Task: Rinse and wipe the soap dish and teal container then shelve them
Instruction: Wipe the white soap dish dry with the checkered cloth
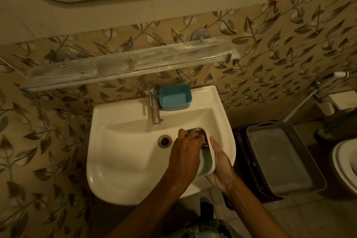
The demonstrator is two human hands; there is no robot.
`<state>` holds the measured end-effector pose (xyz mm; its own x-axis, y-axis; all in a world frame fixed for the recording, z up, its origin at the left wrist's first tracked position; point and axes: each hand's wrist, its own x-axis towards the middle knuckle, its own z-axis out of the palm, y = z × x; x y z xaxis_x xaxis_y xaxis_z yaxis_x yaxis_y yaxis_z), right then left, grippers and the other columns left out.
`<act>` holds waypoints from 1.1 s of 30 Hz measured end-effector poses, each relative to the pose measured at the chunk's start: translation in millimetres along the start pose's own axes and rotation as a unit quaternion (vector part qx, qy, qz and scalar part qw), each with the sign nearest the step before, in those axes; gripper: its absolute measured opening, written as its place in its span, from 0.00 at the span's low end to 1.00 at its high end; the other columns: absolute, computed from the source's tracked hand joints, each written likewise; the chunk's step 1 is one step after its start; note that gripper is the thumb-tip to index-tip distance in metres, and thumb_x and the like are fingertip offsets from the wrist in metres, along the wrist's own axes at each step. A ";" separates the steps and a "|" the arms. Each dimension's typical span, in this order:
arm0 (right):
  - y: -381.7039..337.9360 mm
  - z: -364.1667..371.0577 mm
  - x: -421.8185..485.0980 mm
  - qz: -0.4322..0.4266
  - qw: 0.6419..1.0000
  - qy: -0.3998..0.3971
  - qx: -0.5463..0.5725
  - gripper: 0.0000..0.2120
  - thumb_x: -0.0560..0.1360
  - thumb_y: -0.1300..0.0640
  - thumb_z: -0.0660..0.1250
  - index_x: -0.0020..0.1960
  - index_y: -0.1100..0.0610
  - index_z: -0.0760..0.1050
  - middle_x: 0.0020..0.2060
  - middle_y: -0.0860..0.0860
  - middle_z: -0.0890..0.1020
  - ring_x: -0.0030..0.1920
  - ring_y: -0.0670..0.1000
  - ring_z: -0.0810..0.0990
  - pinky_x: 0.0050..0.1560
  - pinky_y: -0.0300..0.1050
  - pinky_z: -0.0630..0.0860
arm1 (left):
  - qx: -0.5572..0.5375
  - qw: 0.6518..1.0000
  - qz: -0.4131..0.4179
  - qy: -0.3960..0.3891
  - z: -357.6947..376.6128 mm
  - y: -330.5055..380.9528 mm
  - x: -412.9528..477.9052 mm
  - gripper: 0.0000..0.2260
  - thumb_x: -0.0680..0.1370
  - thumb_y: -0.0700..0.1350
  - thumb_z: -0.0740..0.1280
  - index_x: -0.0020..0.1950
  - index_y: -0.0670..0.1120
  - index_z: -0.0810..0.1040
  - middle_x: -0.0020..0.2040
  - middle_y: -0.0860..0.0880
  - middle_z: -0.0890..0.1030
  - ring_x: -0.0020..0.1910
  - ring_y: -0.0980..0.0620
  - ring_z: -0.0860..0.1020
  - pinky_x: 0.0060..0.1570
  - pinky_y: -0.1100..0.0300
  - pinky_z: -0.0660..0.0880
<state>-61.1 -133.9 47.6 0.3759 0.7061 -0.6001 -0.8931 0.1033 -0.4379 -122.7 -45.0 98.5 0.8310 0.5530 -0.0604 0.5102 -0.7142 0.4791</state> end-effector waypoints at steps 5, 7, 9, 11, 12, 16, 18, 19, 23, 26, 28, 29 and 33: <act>-22.5 5.4 -2.6 -0.024 0.998 0.011 -0.051 0.29 0.71 0.40 0.62 0.59 0.61 0.79 0.52 0.63 0.84 0.50 0.60 0.85 0.45 0.52 0.83 | -0.005 0.989 0.150 -0.014 -14.1 9.9 -41.8 0.16 0.70 0.31 0.64 0.53 0.45 0.80 0.51 0.46 0.81 0.51 0.47 0.76 0.51 0.55 0.74; -22.2 5.0 -3.8 -0.026 0.998 0.014 -0.059 0.26 0.69 0.40 0.64 0.56 0.59 0.82 0.50 0.62 0.85 0.47 0.59 0.85 0.43 0.52 0.83 | -0.011 0.980 0.196 -0.028 -19.1 2.9 -44.3 0.17 0.71 0.31 0.64 0.55 0.45 0.80 0.54 0.47 0.80 0.54 0.49 0.75 0.55 0.55 0.72; -18.3 8.6 -5.7 -0.007 0.999 0.005 -0.047 0.25 0.70 0.40 0.65 0.53 0.59 0.83 0.50 0.63 0.85 0.47 0.60 0.85 0.44 0.52 0.83 | -0.013 0.976 0.213 -0.031 -24.6 -0.5 -39.2 0.16 0.71 0.32 0.65 0.55 0.45 0.80 0.55 0.48 0.80 0.55 0.50 0.75 0.56 0.56 0.72; -14.0 10.9 -4.9 0.011 0.999 0.009 -0.044 0.27 0.72 0.40 0.63 0.59 0.61 0.79 0.54 0.64 0.83 0.52 0.61 0.83 0.52 0.55 0.81 | -0.011 0.980 0.199 -0.005 -27.2 0.8 -33.6 0.14 0.71 0.33 0.67 0.54 0.46 0.81 0.53 0.48 0.81 0.52 0.51 0.75 0.51 0.59 0.72; -13.1 13.4 -6.4 0.012 0.999 0.016 -0.041 0.28 0.74 0.41 0.62 0.61 0.62 0.77 0.55 0.65 0.82 0.55 0.62 0.82 0.56 0.56 0.79 | -0.016 0.983 0.182 0.009 -26.0 2.6 -30.0 0.13 0.70 0.34 0.67 0.52 0.46 0.81 0.51 0.48 0.81 0.51 0.52 0.74 0.50 0.61 0.71; -4.7 16.5 -8.8 -0.013 1.000 0.008 -0.015 0.23 0.75 0.43 0.62 0.62 0.58 0.76 0.50 0.61 0.85 0.49 0.59 0.84 0.43 0.54 0.83 | -0.084 0.992 0.076 0.060 -17.0 5.3 -11.7 0.12 0.74 0.37 0.68 0.57 0.43 0.79 0.55 0.43 0.81 0.56 0.48 0.75 0.55 0.73 0.66; 1.4 13.6 -10.2 -0.003 1.000 0.007 -0.012 0.22 0.74 0.43 0.62 0.62 0.57 0.76 0.49 0.60 0.85 0.47 0.58 0.85 0.39 0.52 0.82 | -0.064 0.993 0.035 0.094 -14.4 5.2 -4.9 0.10 0.74 0.40 0.69 0.55 0.43 0.80 0.53 0.44 0.83 0.53 0.45 0.77 0.57 0.63 0.70; 1.7 12.2 -10.8 -0.001 1.000 0.011 -0.014 0.23 0.75 0.43 0.61 0.62 0.57 0.76 0.50 0.60 0.85 0.47 0.58 0.85 0.39 0.51 0.82 | -0.055 0.993 0.025 0.105 -15.0 6.1 -5.6 0.10 0.74 0.40 0.69 0.55 0.44 0.81 0.52 0.45 0.83 0.53 0.46 0.77 0.55 0.63 0.68; -9.3 2.6 -11.4 0.003 1.000 0.010 -0.006 0.27 0.75 0.42 0.62 0.63 0.62 0.76 0.53 0.64 0.83 0.47 0.59 0.85 0.40 0.51 0.83 | -0.066 0.987 0.136 -0.059 -16.0 2.5 -19.6 0.12 0.73 0.36 0.67 0.55 0.45 0.81 0.54 0.46 0.82 0.54 0.48 0.77 0.53 0.61 0.71; -11.1 -4.0 -9.7 0.010 0.999 0.007 -0.036 0.28 0.72 0.40 0.64 0.60 0.61 0.79 0.53 0.64 0.83 0.48 0.60 0.85 0.40 0.52 0.83 | -0.056 0.968 0.174 -0.173 -22.2 -6.0 -29.5 0.12 0.73 0.39 0.68 0.56 0.47 0.81 0.56 0.48 0.82 0.52 0.56 0.76 0.49 0.73 0.66; -6.8 -4.0 -9.7 0.015 0.999 -0.005 -0.041 0.27 0.72 0.40 0.64 0.60 0.60 0.79 0.55 0.63 0.83 0.52 0.61 0.84 0.43 0.53 0.83 | -0.119 0.962 0.171 -0.179 -34.2 -17.0 -30.3 0.11 0.74 0.39 0.68 0.55 0.47 0.82 0.53 0.49 0.83 0.47 0.63 0.75 0.49 0.77 0.67; -5.5 -3.7 -9.3 0.013 0.999 -0.013 -0.037 0.27 0.73 0.40 0.64 0.62 0.60 0.78 0.57 0.63 0.82 0.55 0.61 0.82 0.46 0.54 0.82 | -0.157 0.961 0.151 -0.172 -41.0 -23.9 -30.1 0.10 0.74 0.40 0.68 0.54 0.47 0.82 0.52 0.49 0.84 0.46 0.62 0.77 0.52 0.74 0.71; -10.9 0.3 -8.6 -0.018 0.999 -0.020 -0.023 0.26 0.70 0.44 0.71 0.63 0.57 0.76 0.58 0.62 0.81 0.58 0.61 0.81 0.53 0.57 0.80 | -0.316 0.949 0.013 -0.017 -50.9 -52.6 -37.4 0.13 0.74 0.36 0.68 0.48 0.56 0.82 0.44 0.53 0.84 0.45 0.57 0.82 0.46 0.64 0.79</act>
<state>-54.6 -140.9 57.7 0.3963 0.7298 -0.5571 -0.8664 0.0964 -0.4900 -191.9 -6.3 120.1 0.8538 0.5167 -0.0641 0.2635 -0.3226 0.9091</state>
